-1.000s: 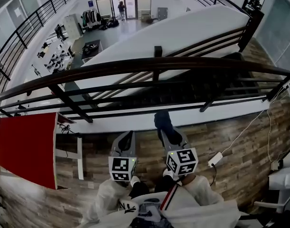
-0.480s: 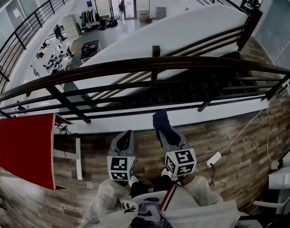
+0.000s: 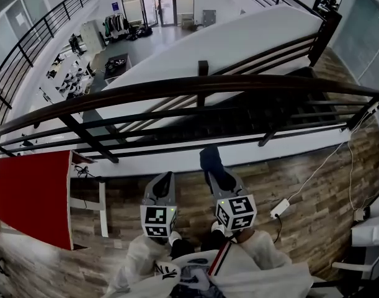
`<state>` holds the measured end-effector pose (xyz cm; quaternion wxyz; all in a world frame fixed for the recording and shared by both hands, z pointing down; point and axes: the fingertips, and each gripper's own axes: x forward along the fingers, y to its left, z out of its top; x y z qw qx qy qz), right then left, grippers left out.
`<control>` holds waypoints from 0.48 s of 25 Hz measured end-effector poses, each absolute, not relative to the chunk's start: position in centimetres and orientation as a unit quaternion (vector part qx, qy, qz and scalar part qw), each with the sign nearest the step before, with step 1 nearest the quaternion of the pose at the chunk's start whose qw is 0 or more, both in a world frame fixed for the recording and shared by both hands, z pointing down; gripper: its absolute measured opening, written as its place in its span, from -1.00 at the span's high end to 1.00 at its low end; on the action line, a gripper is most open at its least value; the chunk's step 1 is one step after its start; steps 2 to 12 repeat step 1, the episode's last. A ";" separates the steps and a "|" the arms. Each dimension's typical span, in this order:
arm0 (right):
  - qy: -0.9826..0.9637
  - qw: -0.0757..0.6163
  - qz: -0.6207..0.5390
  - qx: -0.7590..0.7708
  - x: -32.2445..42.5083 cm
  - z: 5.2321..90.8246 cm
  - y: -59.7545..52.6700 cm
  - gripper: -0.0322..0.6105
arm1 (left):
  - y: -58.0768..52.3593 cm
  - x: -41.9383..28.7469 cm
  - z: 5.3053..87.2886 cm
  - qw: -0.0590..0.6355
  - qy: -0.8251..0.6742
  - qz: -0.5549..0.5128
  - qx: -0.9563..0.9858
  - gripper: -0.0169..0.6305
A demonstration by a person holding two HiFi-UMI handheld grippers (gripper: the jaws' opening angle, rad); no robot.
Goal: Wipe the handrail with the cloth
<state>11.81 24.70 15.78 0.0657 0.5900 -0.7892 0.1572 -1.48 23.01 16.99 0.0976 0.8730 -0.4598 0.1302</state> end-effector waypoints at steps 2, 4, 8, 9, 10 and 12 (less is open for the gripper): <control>-0.789 0.066 0.157 0.590 11.9 15.8 24.6 0.68 | 23.0 -1.4 17.0 0.098 -0.459 0.130 0.873 0.94; -0.789 0.066 0.157 0.590 11.9 15.8 24.6 0.68 | 23.0 -1.4 17.0 0.098 -0.459 0.130 0.873 0.94; -0.789 0.066 0.157 0.590 11.9 15.8 24.6 0.68 | 23.0 -1.4 17.0 0.098 -0.459 0.130 0.873 0.94; -0.789 0.066 0.157 0.590 11.9 15.8 24.6 0.68 | 23.0 -1.4 17.0 0.098 -0.459 0.130 0.873 0.94; -0.789 0.066 0.157 0.590 11.9 15.8 24.6 0.68 | 23.0 -1.4 17.0 0.098 -0.459 0.130 0.873 0.94; -0.789 0.066 0.157 0.590 11.9 15.8 24.6 0.68 | 23.0 -1.4 17.0 0.098 -0.459 0.130 0.873 0.94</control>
